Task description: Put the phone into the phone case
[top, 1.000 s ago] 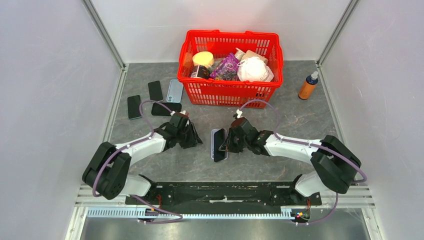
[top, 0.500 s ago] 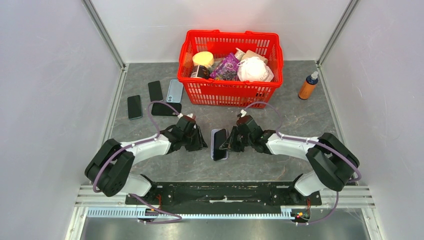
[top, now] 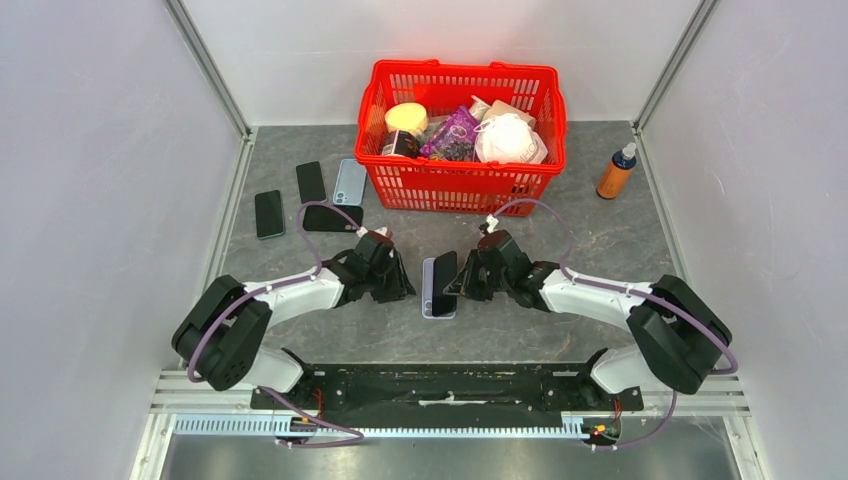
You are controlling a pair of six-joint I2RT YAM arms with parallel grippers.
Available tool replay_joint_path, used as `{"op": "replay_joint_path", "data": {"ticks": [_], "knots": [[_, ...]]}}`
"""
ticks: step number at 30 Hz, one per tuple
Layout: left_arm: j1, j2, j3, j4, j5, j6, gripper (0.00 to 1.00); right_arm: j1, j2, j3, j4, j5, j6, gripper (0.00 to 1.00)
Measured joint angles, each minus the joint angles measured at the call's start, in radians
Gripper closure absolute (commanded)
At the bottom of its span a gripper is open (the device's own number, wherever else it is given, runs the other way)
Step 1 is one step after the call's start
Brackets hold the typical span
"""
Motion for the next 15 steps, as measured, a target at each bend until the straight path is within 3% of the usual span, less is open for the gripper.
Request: {"op": "replay_joint_path", "data": {"ticks": [15], "knots": [[-0.002, 0.040, 0.017, 0.047, 0.003, -0.001, 0.61, 0.007, 0.062, -0.059, 0.169, 0.000, 0.020, 1.00]]}}
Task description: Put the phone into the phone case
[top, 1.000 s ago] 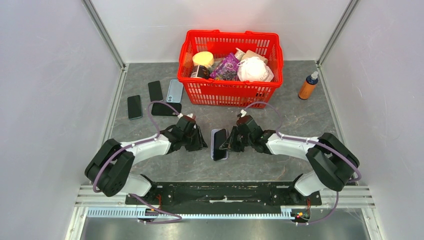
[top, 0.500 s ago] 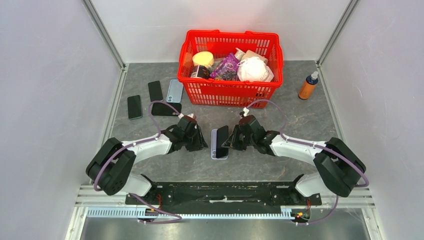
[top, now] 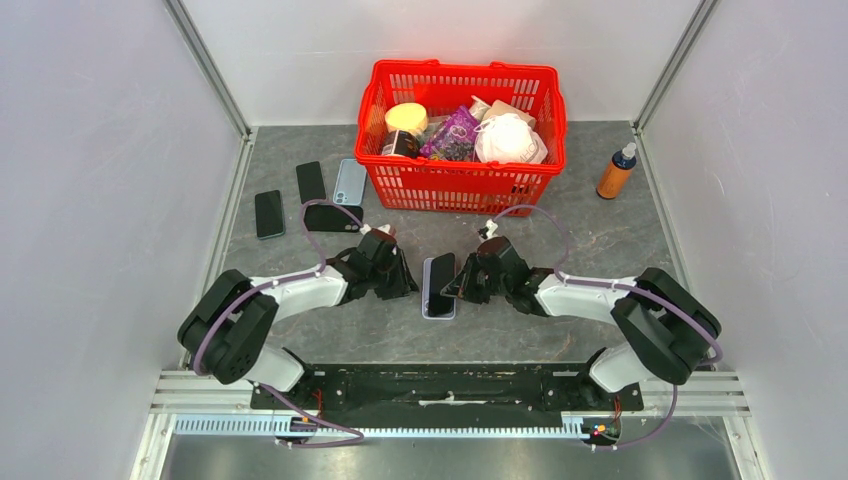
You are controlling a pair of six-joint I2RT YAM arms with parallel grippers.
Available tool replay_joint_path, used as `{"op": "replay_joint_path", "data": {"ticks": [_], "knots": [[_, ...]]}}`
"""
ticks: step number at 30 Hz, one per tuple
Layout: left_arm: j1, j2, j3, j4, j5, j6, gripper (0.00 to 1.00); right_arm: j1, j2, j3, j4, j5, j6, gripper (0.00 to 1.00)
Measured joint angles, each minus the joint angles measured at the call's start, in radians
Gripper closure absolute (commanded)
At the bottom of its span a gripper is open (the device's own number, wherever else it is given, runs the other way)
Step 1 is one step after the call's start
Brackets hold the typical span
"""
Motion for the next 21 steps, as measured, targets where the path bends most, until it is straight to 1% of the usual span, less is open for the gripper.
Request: {"op": "replay_joint_path", "data": {"ticks": [12, 20, 21], "knots": [[-0.027, 0.024, 0.005, 0.037, 0.000, -0.011, 0.63, 0.014, 0.082, -0.004, 0.122, -0.025, 0.026, 1.00], [-0.027, 0.025, 0.006, 0.037, -0.002, -0.012, 0.63, 0.013, 0.098, 0.007, 0.119, -0.035, 0.026, 1.00], [-0.027, 0.025, 0.006, 0.037, -0.002, -0.012, 0.63, 0.013, 0.097, 0.010, 0.113, -0.035, 0.026, 0.93]]}}
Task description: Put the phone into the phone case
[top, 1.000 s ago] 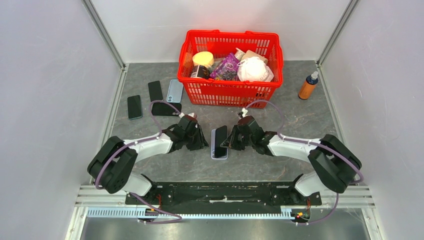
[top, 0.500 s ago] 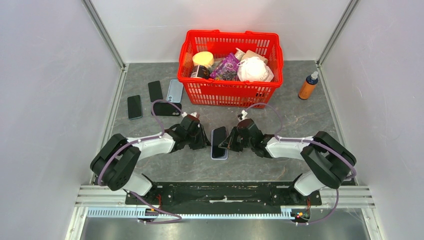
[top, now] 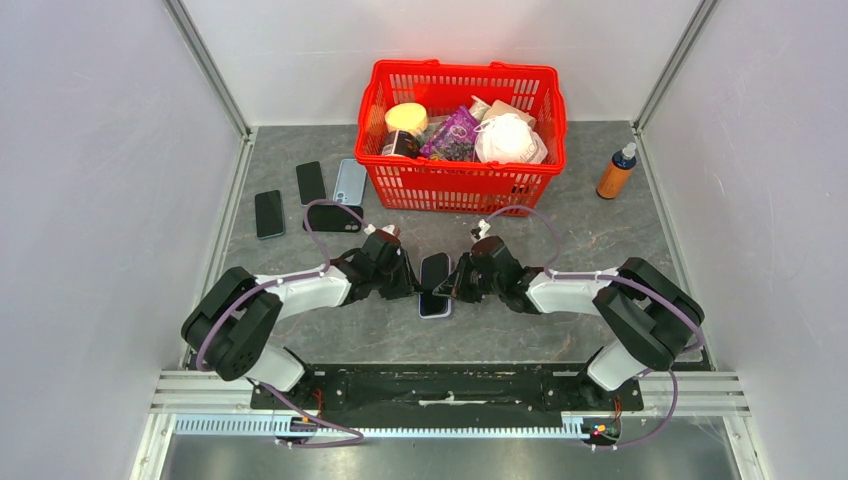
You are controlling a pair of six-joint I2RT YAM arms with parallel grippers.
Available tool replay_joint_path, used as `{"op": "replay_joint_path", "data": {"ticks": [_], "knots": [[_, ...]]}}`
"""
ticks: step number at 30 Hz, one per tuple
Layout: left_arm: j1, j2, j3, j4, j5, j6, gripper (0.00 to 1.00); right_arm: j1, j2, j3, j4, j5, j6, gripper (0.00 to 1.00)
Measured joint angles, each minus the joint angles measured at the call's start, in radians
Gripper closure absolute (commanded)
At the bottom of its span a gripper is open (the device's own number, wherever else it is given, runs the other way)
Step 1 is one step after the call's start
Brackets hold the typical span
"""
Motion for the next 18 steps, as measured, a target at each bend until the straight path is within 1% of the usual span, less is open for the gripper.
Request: {"op": "replay_joint_path", "data": {"ticks": [4, 7, 13, 18], "knots": [[0.000, 0.000, 0.000, 0.000, 0.000, 0.000, 0.64, 0.000, -0.006, 0.013, -0.035, 0.008, 0.003, 0.73], [-0.002, 0.002, 0.000, 0.002, 0.000, 0.000, 0.64, 0.005, -0.010, 0.032, -0.098, 0.028, -0.008, 0.64], [-0.013, 0.015, 0.009, 0.013, 0.001, -0.001, 0.64, 0.011, -0.017, 0.072, -0.253, 0.047, -0.034, 0.56], [-0.015, 0.016, 0.009, 0.016, 0.000, -0.003, 0.65, 0.022, -0.055, 0.117, -0.378, 0.063, -0.070, 0.53]]}}
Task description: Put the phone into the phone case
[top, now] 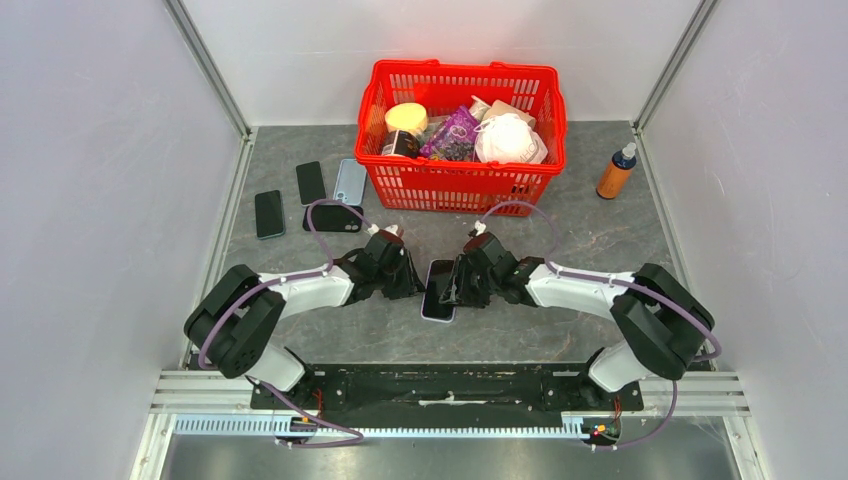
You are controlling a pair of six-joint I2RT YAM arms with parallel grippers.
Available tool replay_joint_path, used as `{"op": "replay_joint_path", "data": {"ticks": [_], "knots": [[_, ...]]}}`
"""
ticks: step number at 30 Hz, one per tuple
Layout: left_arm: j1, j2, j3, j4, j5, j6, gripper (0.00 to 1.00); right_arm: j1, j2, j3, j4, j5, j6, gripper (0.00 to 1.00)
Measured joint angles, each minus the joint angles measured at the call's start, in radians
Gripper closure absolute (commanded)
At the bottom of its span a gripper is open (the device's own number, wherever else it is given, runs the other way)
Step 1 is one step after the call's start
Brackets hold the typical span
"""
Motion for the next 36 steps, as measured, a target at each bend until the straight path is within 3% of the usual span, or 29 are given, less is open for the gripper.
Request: {"op": "replay_joint_path", "data": {"ticks": [8, 15, 21, 27, 36], "knots": [[0.000, 0.000, 0.000, 0.000, 0.001, -0.002, 0.64, 0.002, -0.046, 0.069, -0.164, 0.060, -0.040, 0.54], [-0.002, -0.013, 0.000, -0.006, 0.009, -0.001, 0.52, 0.018, -0.050, 0.072, -0.233, 0.097, -0.046, 0.59], [-0.003, -0.045, -0.003, -0.027, 0.024, 0.000, 0.50, 0.063, -0.023, 0.079, -0.234, 0.106, -0.043, 0.62], [-0.012, -0.046, -0.007, -0.029, 0.043, 0.001, 0.49, 0.091, 0.034, 0.095, -0.227, 0.117, -0.030, 0.75], [-0.041, -0.020, -0.007, -0.019, 0.046, 0.005, 0.55, 0.113, 0.039, 0.116, -0.257, 0.159, -0.013, 0.96]]}}
